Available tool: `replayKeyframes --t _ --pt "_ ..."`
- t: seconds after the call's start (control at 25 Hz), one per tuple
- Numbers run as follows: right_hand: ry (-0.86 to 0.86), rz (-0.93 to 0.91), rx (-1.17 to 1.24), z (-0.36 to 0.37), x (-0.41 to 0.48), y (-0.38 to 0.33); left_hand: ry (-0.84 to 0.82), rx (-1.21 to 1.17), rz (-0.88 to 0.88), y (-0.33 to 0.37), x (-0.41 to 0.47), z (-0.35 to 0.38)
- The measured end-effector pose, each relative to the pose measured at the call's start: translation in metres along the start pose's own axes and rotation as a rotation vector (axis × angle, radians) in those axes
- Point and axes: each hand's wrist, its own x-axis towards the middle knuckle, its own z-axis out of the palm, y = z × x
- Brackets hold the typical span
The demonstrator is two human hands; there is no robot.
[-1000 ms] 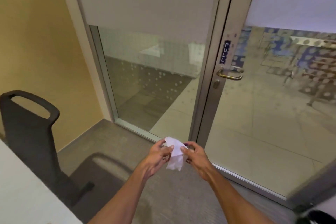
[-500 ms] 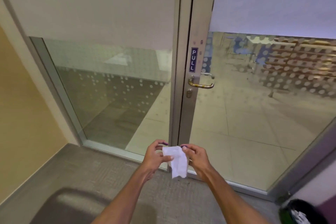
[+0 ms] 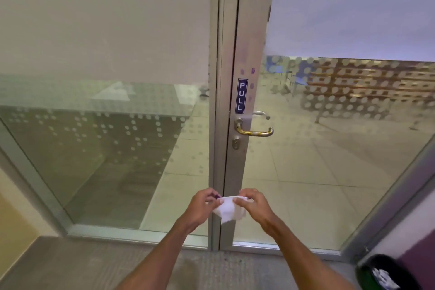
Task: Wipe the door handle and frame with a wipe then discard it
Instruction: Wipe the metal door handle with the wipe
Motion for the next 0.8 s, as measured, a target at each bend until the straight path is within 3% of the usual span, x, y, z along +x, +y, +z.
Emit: replayKeyframes --t 0.16,0.32,0.44,0.52,0.68,0.8 --pt "-0.085 0.214 0.481 0.006 0.022 -0.018 0.002 -0.131 -0.038 0.008 0.042 -0.01" --pt "-0.165 0.212 0.621 0.005 0.047 -0.032 0.063 -0.085 0.04 0.017 0.085 -0.01" --pt "-0.121 0.173 0.701 -0.001 0.075 -0.05 0.153 0.019 0.175 0.034 0.114 -0.011" --pt "-0.066 0.139 0.743 -0.008 0.096 -0.066 0.271 0.161 0.327 0.056 0.132 -0.015" --pt "0.036 0.036 0.849 -0.03 0.133 -0.1 0.691 0.727 0.705 0.115 0.184 -0.033" --pt "0.084 -0.015 0.86 -0.054 0.153 -0.12 0.875 0.969 0.8 0.164 0.226 -0.048"
